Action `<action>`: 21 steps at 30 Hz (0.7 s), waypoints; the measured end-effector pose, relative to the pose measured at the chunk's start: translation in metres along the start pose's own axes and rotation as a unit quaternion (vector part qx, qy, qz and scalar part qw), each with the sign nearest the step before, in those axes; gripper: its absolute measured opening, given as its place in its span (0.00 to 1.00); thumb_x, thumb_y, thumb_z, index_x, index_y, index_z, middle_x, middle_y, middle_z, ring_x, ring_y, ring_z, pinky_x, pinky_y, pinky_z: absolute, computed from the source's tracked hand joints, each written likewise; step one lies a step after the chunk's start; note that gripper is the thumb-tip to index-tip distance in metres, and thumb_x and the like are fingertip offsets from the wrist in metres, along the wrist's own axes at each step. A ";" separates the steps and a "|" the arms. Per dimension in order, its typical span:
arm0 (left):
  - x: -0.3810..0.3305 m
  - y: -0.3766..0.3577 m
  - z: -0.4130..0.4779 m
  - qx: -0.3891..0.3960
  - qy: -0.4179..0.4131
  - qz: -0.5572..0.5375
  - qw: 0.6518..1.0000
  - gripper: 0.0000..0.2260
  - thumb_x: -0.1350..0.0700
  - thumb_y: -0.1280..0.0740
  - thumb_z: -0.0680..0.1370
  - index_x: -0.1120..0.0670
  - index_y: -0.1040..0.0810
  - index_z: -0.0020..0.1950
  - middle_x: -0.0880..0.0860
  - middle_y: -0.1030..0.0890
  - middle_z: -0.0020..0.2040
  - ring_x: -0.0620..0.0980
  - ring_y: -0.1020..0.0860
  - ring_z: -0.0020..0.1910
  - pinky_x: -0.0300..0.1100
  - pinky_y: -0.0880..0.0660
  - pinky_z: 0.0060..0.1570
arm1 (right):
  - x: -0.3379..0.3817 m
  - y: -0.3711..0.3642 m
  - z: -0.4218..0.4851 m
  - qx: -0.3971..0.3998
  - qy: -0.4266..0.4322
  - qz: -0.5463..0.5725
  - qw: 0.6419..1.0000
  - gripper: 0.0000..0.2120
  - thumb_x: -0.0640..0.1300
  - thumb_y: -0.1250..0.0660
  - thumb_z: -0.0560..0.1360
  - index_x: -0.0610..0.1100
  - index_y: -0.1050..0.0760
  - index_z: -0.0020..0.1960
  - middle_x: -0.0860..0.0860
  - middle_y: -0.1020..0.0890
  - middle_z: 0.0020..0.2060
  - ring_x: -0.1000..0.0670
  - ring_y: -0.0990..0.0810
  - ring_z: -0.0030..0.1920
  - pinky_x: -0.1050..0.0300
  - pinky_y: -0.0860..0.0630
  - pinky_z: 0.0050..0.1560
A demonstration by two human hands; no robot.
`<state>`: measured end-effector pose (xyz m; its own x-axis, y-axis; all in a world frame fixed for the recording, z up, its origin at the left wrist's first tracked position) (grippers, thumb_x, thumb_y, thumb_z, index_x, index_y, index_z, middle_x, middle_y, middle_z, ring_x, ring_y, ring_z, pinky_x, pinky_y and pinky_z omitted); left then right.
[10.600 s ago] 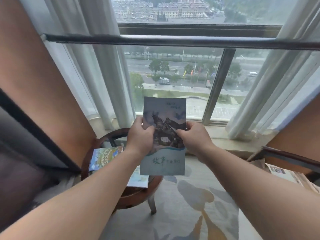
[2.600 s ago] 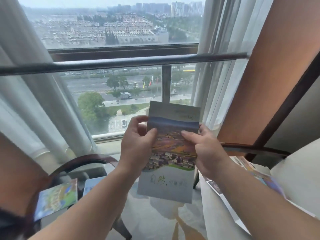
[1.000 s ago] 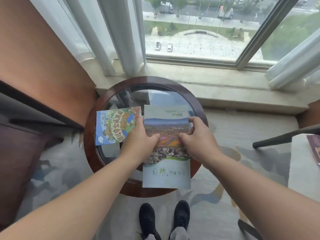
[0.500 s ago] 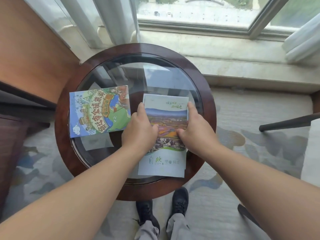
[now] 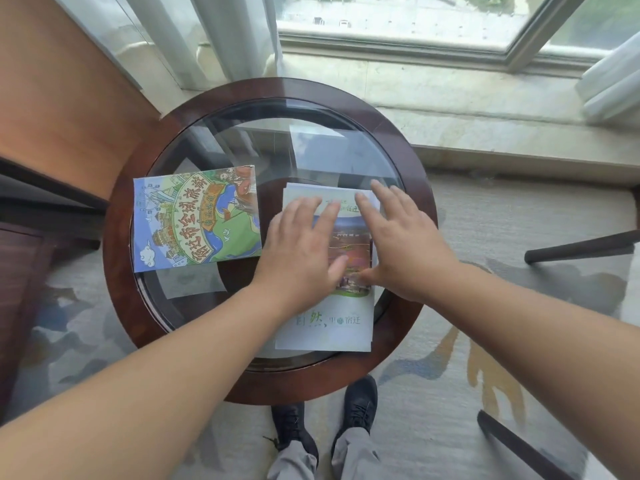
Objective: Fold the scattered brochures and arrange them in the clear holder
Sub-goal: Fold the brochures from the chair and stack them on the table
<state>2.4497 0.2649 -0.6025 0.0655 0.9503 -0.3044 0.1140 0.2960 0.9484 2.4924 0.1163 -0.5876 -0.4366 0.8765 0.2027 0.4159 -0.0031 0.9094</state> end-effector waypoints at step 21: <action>0.001 -0.046 -0.041 0.112 -0.121 0.139 0.977 0.41 0.30 0.56 0.75 0.57 0.57 0.78 0.62 0.58 0.79 0.62 0.60 0.78 0.64 0.57 0.73 | 0.001 -0.019 0.004 0.089 0.032 -0.055 0.994 0.65 0.71 0.29 0.62 0.44 0.66 0.79 0.49 0.64 0.79 0.50 0.62 0.78 0.47 0.59 0.77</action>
<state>2.4039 0.2563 -0.6424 0.3539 0.9322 -0.0758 0.2702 -0.0243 0.9625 2.4875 0.1191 -0.6059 -0.5347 0.8345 0.1328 0.4949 0.1819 0.8497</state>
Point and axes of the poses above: each hand's wrist, its own z-axis towards the middle knuckle, its own y-axis out of the back of the hand, x = y × z, the point moved 3 cm from there along z, towards the middle knuckle
